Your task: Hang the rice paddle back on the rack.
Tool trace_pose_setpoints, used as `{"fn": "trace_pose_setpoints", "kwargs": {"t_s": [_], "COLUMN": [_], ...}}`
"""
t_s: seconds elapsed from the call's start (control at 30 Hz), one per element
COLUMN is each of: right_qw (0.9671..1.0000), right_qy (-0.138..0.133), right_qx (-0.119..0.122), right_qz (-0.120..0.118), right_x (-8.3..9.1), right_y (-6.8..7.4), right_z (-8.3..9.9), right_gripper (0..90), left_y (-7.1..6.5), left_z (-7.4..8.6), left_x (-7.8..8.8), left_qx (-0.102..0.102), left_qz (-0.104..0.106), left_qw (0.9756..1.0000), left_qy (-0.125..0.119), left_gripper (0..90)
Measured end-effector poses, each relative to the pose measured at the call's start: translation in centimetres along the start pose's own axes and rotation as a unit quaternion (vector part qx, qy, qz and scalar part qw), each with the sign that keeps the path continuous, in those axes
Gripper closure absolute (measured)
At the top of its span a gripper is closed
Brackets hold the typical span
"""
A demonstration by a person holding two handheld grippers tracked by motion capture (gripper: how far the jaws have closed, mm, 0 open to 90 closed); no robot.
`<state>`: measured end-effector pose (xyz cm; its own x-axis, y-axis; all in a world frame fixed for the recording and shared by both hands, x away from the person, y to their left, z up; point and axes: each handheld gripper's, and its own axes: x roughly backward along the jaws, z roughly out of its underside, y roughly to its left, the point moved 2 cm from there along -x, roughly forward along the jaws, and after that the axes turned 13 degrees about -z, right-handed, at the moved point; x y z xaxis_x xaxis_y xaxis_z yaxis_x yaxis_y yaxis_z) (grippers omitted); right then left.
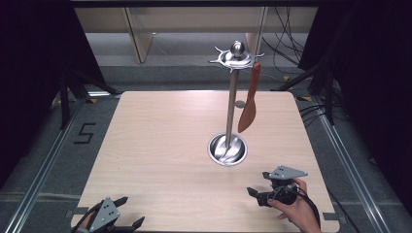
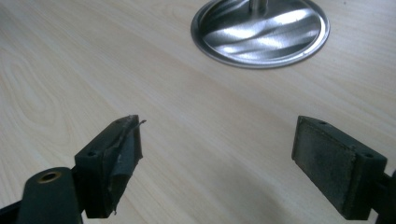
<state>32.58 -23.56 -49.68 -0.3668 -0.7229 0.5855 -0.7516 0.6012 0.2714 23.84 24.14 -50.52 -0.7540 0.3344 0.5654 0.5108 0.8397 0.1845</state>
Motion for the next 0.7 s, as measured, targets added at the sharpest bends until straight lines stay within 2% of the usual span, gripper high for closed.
{"fn": "trace_pose_setpoints", "kwargs": {"t_s": [0.03,0.07,0.1,0.13,0.17,0.2,0.23,0.27,0.3,0.33,0.37,0.4,0.43,0.47,0.5,0.53,0.57,0.67,0.7], "right_qw": [0.9999,0.9999,1.0,0.9999,0.9999,0.9998,0.9998,0.9997,0.9998,0.9996,0.9994,0.9995,0.9994,0.9993,0.9992,0.9994,0.9995,0.9993,0.9994], "right_qy": [0.002,0.002,0.005,0.009,0.008,0.013,0.013,0.014,0.015,0.022,0.015,0.019,0.019,0.015,0.015,0.012,0.014,0.017,0.015], "right_qx": [0.013,0.01,-0.003,0.012,0.013,0.013,0.015,0.019,0.011,0.014,0.03,0.024,0.029,0.035,0.036,0.032,0.026,0.031,0.029], "right_qz": [-0.003,-0.003,0.0,0.0,0.006,0.002,0.005,0.002,0.009,0.007,0.006,0.007,0.007,0.008,0.004,0.009,0.009,0.008,0.009], "right_x": [-0.1,-0.3,-0.3,-0.3,-0.4,-0.4,-0.4,-0.5,-0.5,-0.4,-0.5,-0.4,-0.3,-0.3,-0.2,-0.2,0.0,0.1,0.1], "right_y": [-0.2,-0.2,0.1,-0.1,0.0,0.1,0.2,0.3,0.7,0.8,0.6,0.8,0.9,0.9,1.0,1.1,1.3,1.3,1.4], "right_z": [0.1,0.3,0.5,0.6,0.7,0.8,0.8,0.9,1.0,1.0,1.0,1.0,1.0,1.0,1.1,1.1,1.2,1.5,1.6], "right_gripper": [17.0,17.0,17.1,17.2,17.4,17.4,17.5,17.5,17.5,17.5,17.6,17.6,17.6,17.6,17.6,17.7,17.8,17.8,17.8], "left_y": [0.0,0.0,0.0,0.0,0.0,0.1,0.0,-0.2,0.0,0.0,0.0,0.0,-0.2,0.0,-0.2,0.1,0.0,-0.1,0.0], "left_z": [0.0,0.0,0.0,0.0,0.0,-0.1,0.0,0.0,0.0,0.0,0.0,0.0,0.0,0.0,0.0,-0.1,-0.1,0.0,0.0], "left_x": [0.0,0.0,0.0,0.0,-0.1,0.0,-0.1,-0.1,0.0,0.0,-0.1,-0.1,-0.1,-0.1,-0.1,-0.1,-0.1,-0.1,-0.1], "left_qx": [0.0,0.0,0.0,0.0,-0.001,-0.013,0.001,0.013,0.002,0.002,0.001,0.001,0.012,-0.001,0.01,-0.005,-0.001,0.006,0.0], "left_qz": [0.0,0.0,0.0,0.0,-0.003,-0.002,-0.005,0.0,-0.001,-0.001,-0.002,-0.002,0.0,-0.007,0.001,-0.002,0.0,-0.003,-0.007], "left_qw": [1.0,1.0,1.0,1.0,1.0,0.9999,1.0,0.9999,1.0,1.0,1.0,1.0,0.9999,1.0,0.9999,0.9999,0.9999,0.9999,1.0], "left_qy": [0.0,-0.001,-0.001,-0.001,-0.005,-0.006,-0.005,-0.01,-0.002,-0.002,-0.005,-0.005,-0.01,-0.004,-0.012,-0.016,-0.017,-0.007,-0.004], "left_gripper": [16.1,16.1,16.1,16.1,16.1,16.1,16.1,16.1,16.1,16.1,16.1,16.1,16.1,16.1,16.1,16.1,16.1,16.1,16.1]}}
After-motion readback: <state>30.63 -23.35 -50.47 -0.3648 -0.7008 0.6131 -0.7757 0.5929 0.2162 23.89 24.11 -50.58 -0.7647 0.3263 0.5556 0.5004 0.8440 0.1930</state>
